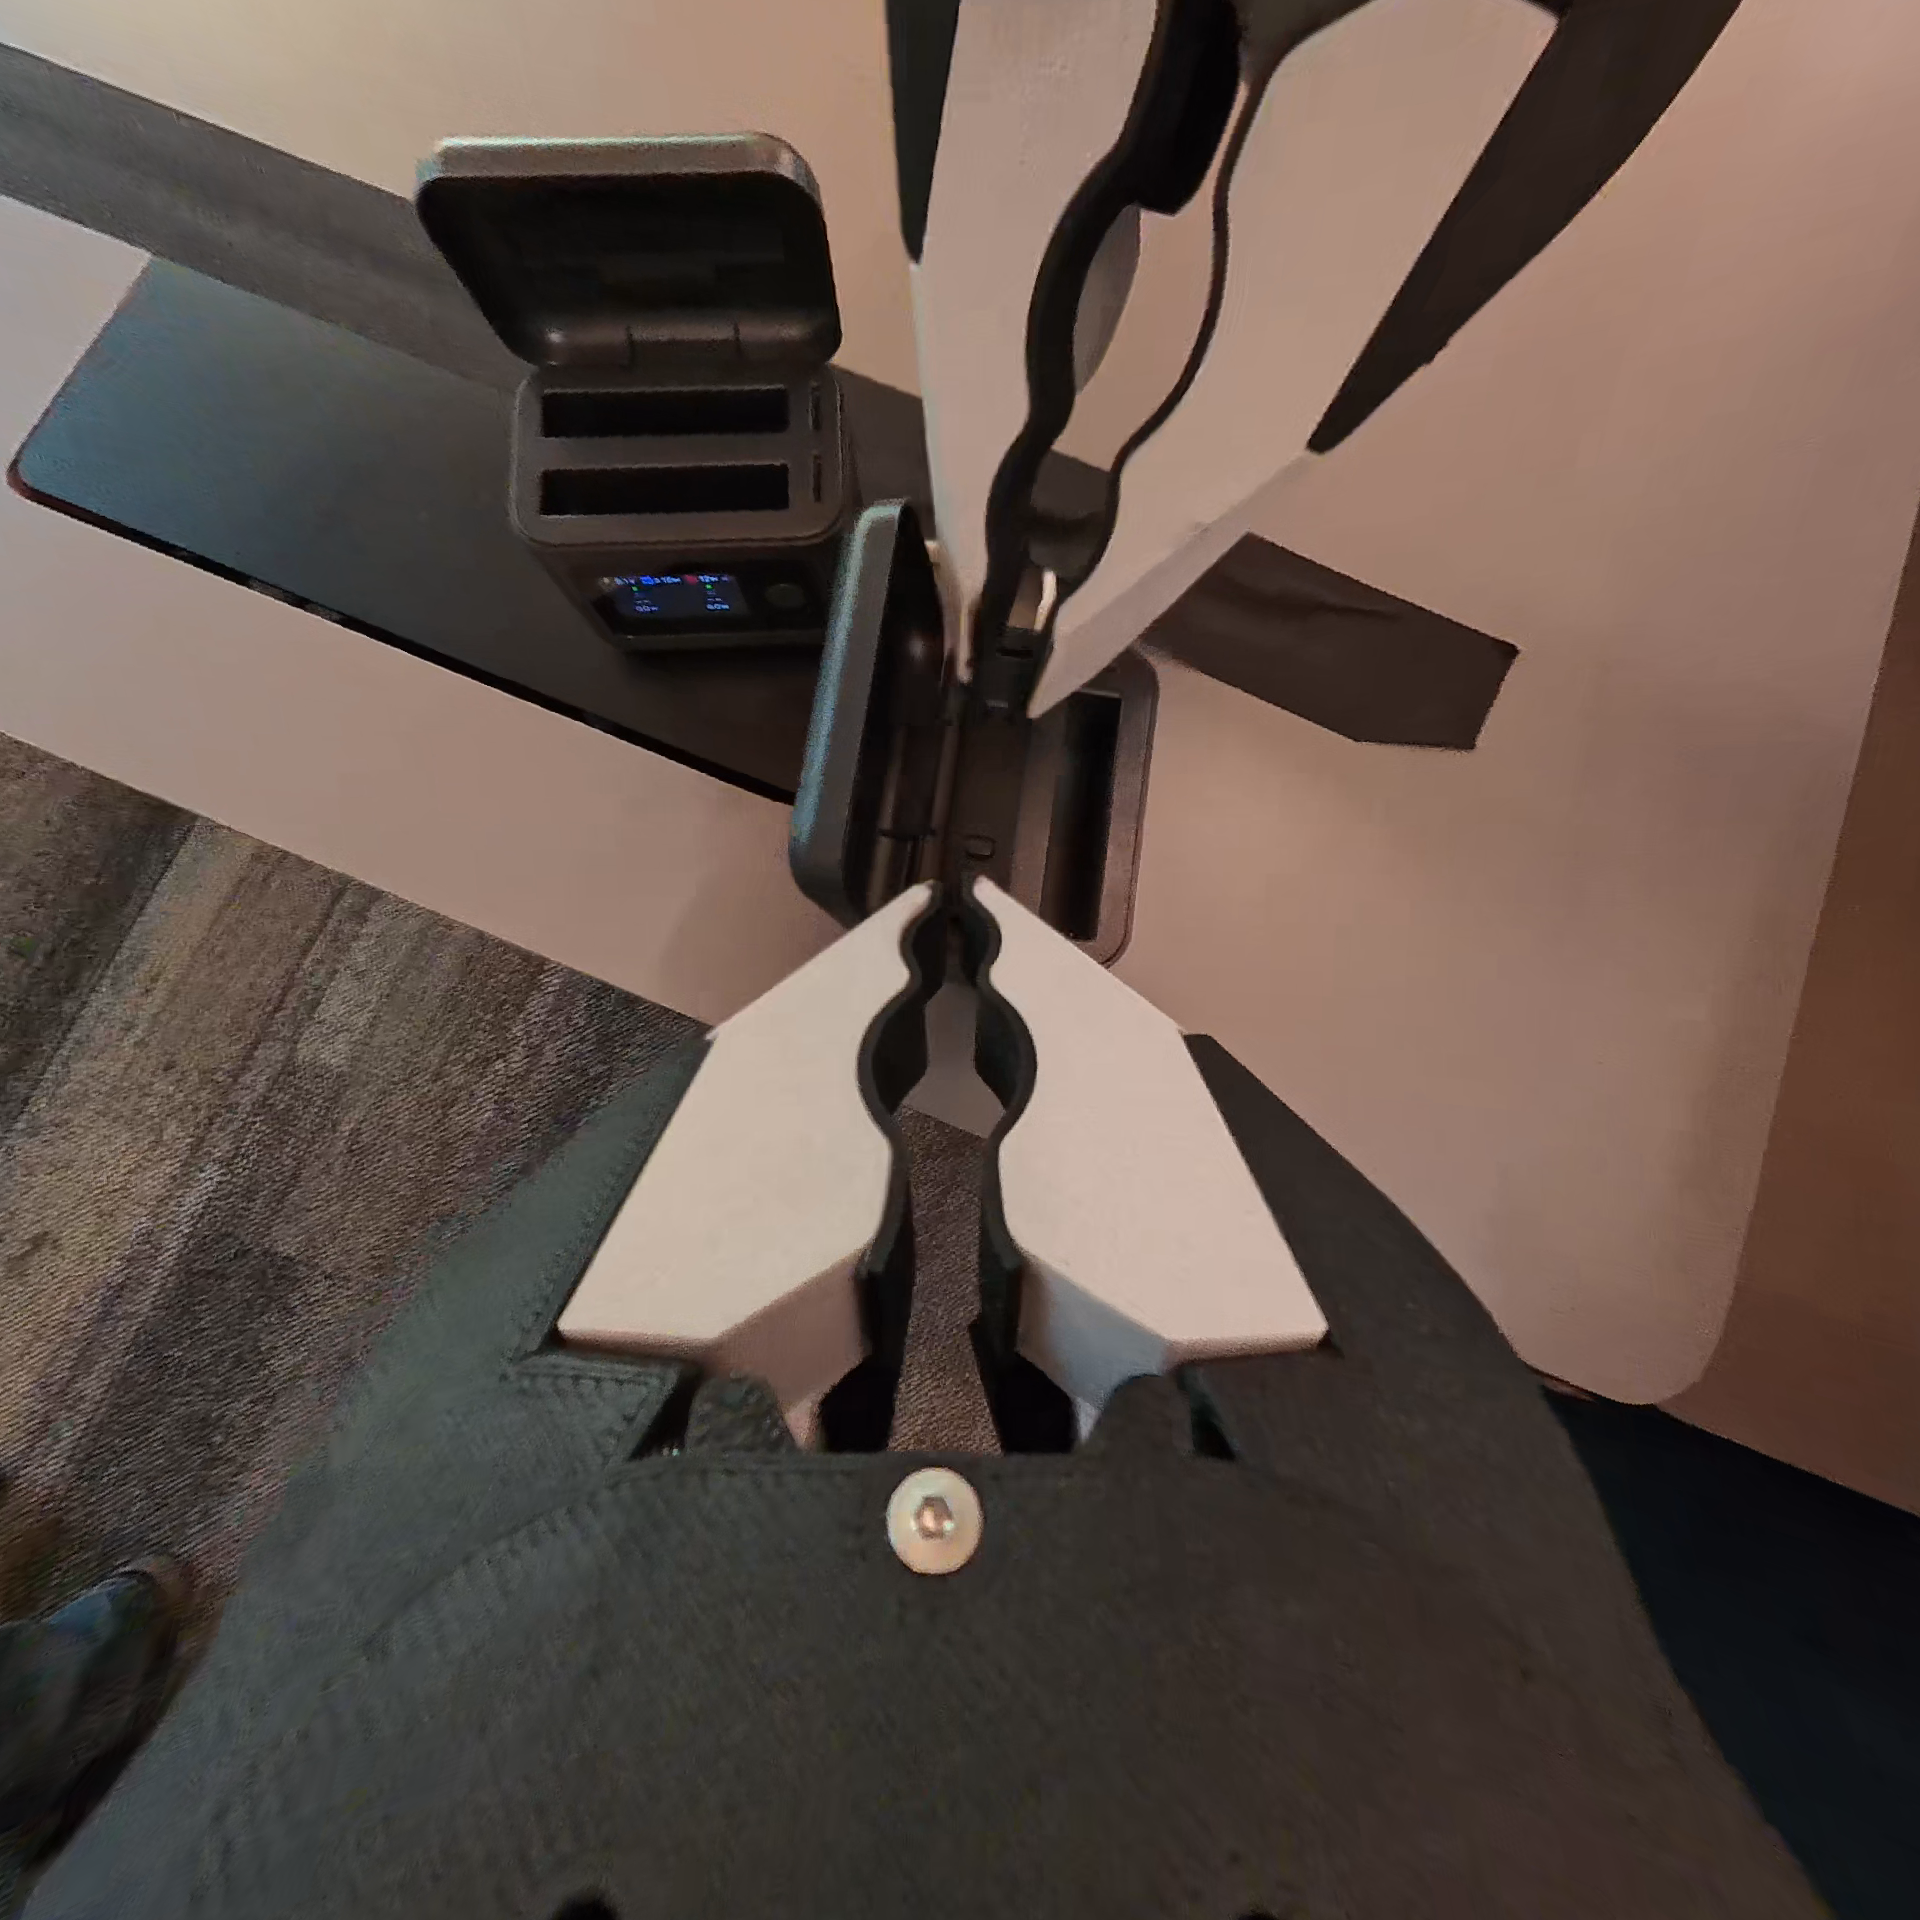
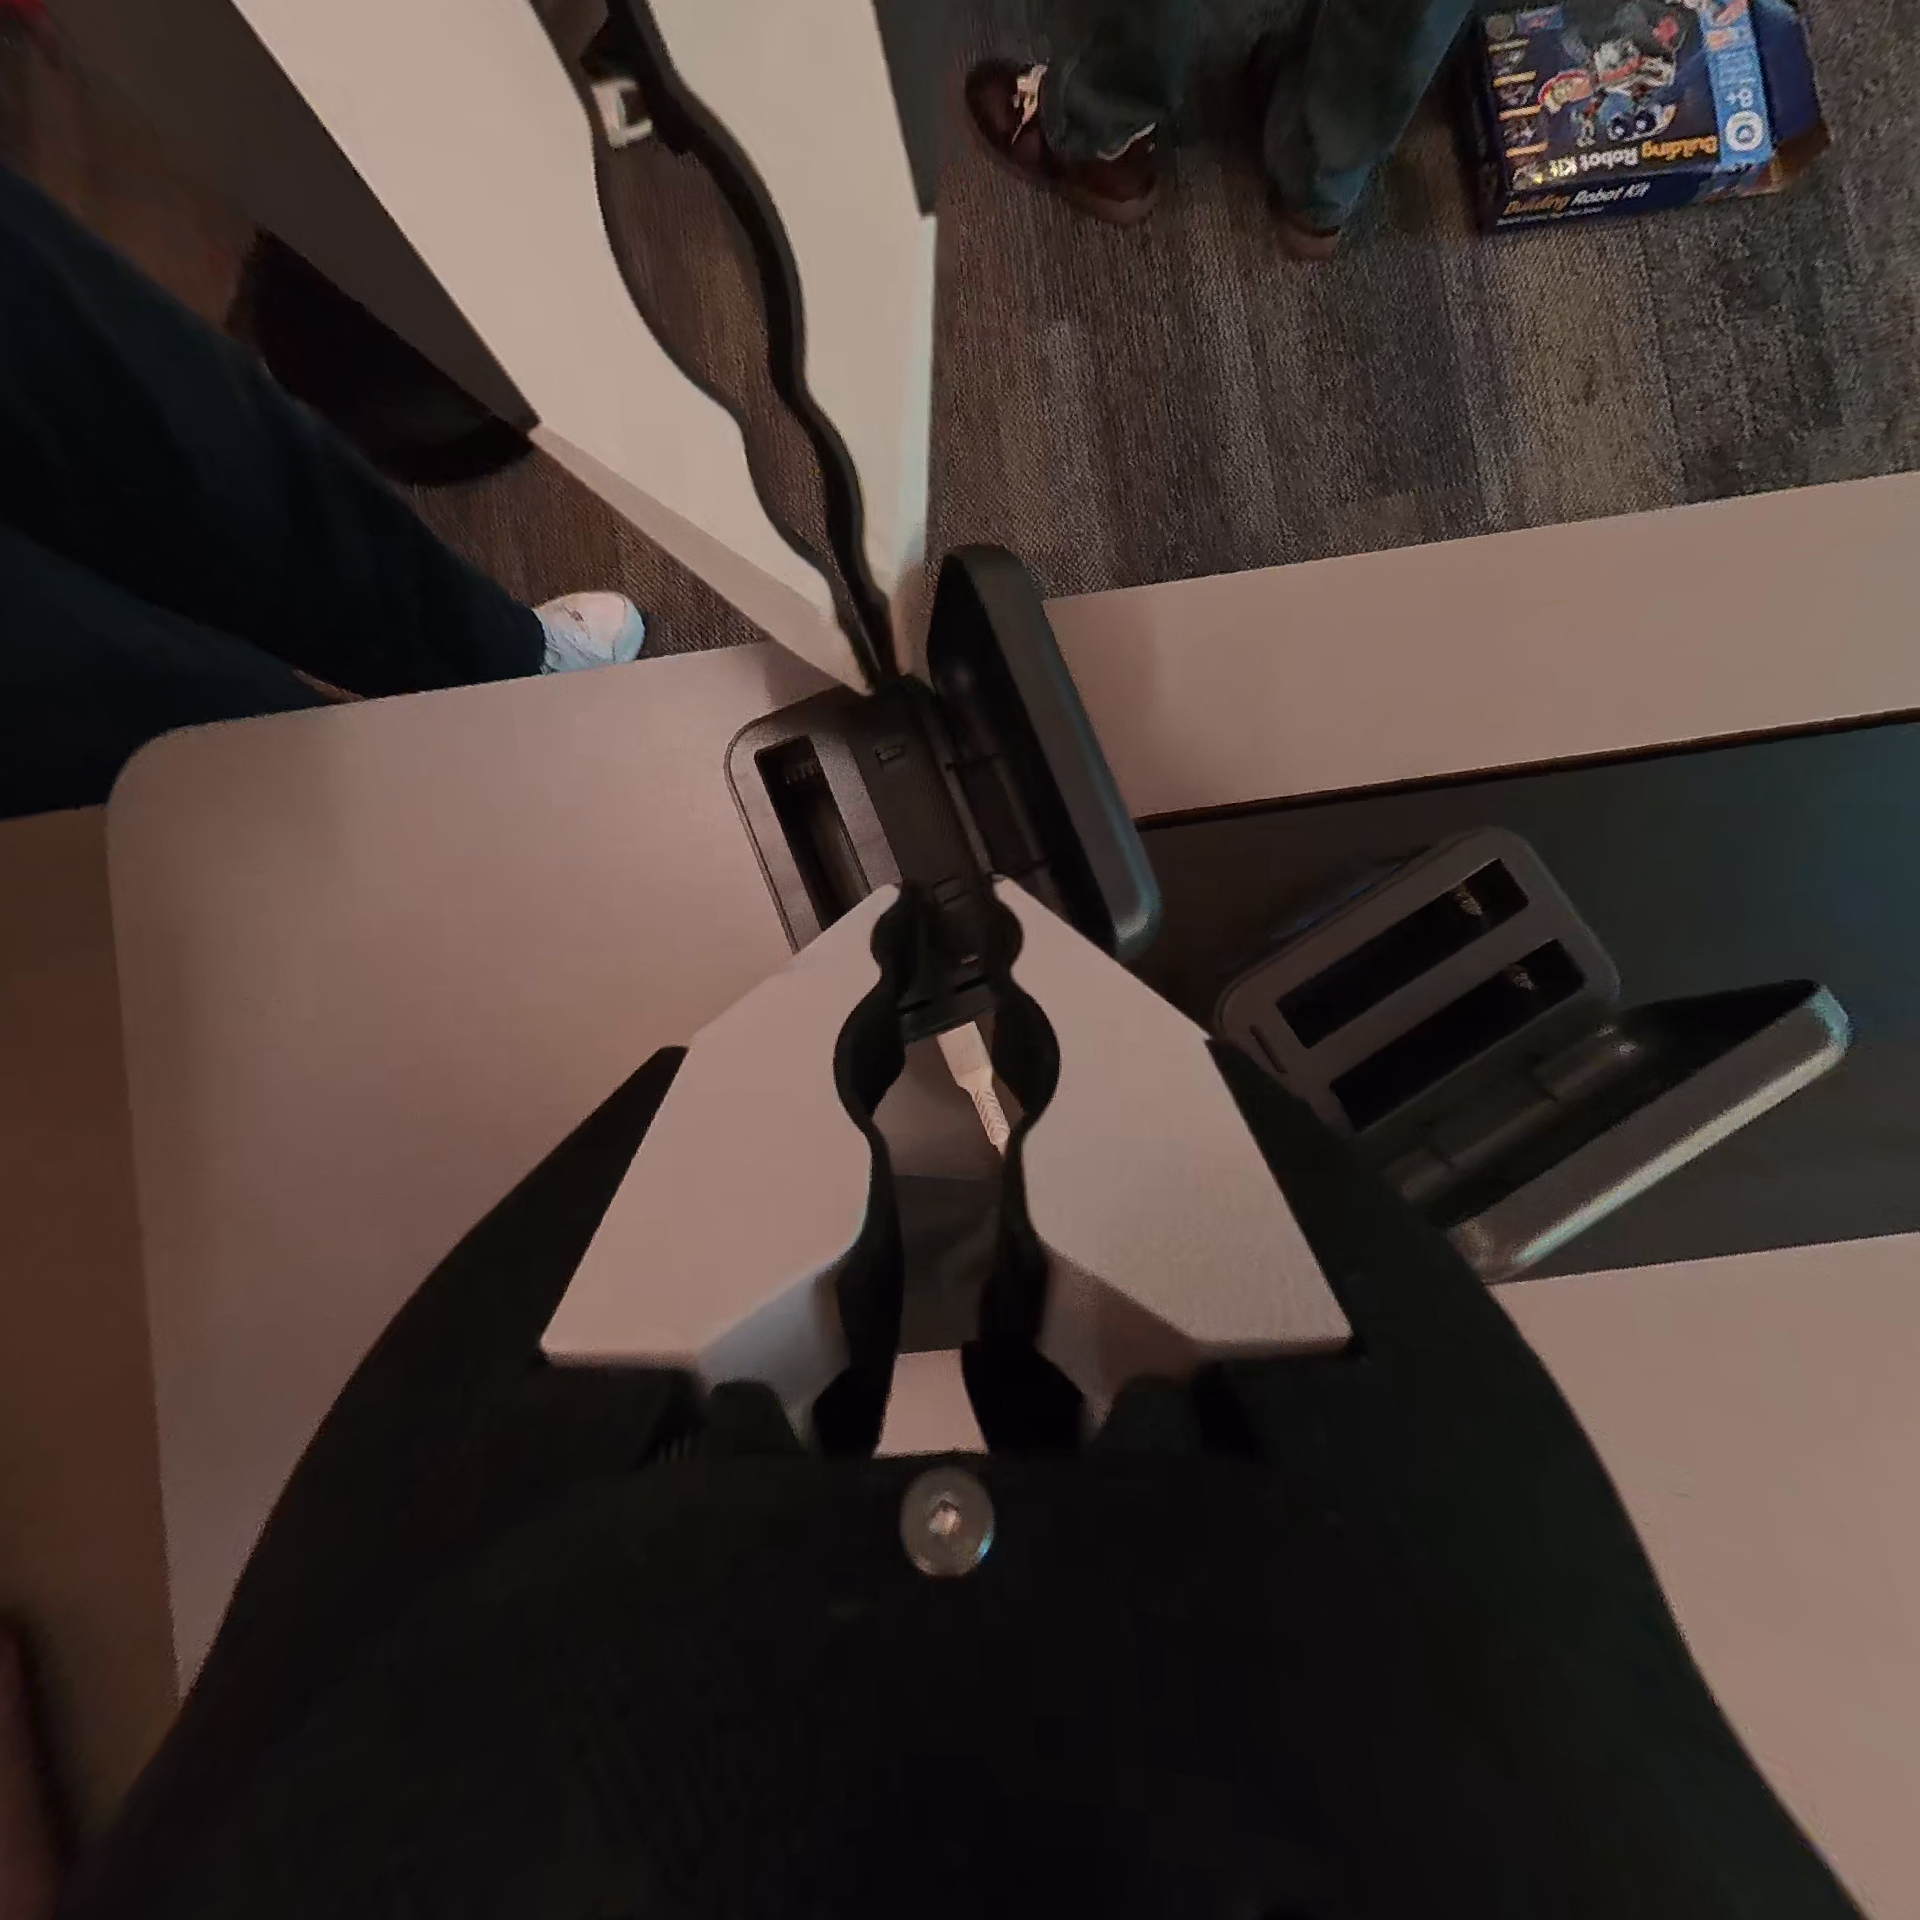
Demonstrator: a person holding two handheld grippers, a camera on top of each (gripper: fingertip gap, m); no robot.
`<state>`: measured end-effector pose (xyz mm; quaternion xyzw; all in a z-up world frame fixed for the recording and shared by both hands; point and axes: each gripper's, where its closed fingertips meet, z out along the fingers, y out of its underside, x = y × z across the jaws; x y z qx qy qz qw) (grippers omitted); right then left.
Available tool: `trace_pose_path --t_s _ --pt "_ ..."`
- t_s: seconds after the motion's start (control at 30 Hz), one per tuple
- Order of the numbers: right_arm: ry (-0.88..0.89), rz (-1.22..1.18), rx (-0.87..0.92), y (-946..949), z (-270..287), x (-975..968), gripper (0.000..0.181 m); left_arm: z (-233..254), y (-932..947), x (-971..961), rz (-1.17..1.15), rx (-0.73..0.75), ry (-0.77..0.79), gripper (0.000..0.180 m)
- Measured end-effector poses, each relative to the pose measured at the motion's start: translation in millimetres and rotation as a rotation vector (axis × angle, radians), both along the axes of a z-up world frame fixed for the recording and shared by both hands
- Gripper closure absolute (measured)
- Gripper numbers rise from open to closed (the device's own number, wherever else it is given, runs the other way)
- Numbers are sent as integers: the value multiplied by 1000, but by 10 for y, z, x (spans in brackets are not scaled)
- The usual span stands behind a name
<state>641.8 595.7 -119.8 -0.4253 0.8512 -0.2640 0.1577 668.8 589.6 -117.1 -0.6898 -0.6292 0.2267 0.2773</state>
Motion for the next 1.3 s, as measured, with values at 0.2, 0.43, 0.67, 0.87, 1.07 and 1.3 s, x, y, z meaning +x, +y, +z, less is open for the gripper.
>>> trace_pose_path --t_s 0.2,0.43,0.67,0.87,1.07,1.3 --pt "-22 -27 19 6 -57 -22 177 -6 15 -20 3 46 2 180" --pt "-60 -44 3 2 -59 1 180 -53 64 -30 1 56 -3 180" --pt "-111 -73 -25 13 -74 12 180 -61 111 -59 -11 89 -5 180" --pt "-99 -158 -77 -33 56 -2 178 98 29 -70 91 176 82 177" --pt "-68 -464 -252 -33 630 -170 177 682 -139 281 131 115 245 168" --pt "164 -1017 -484 746 1591 -159 175 1708 -162 854 108 -16 395 143"
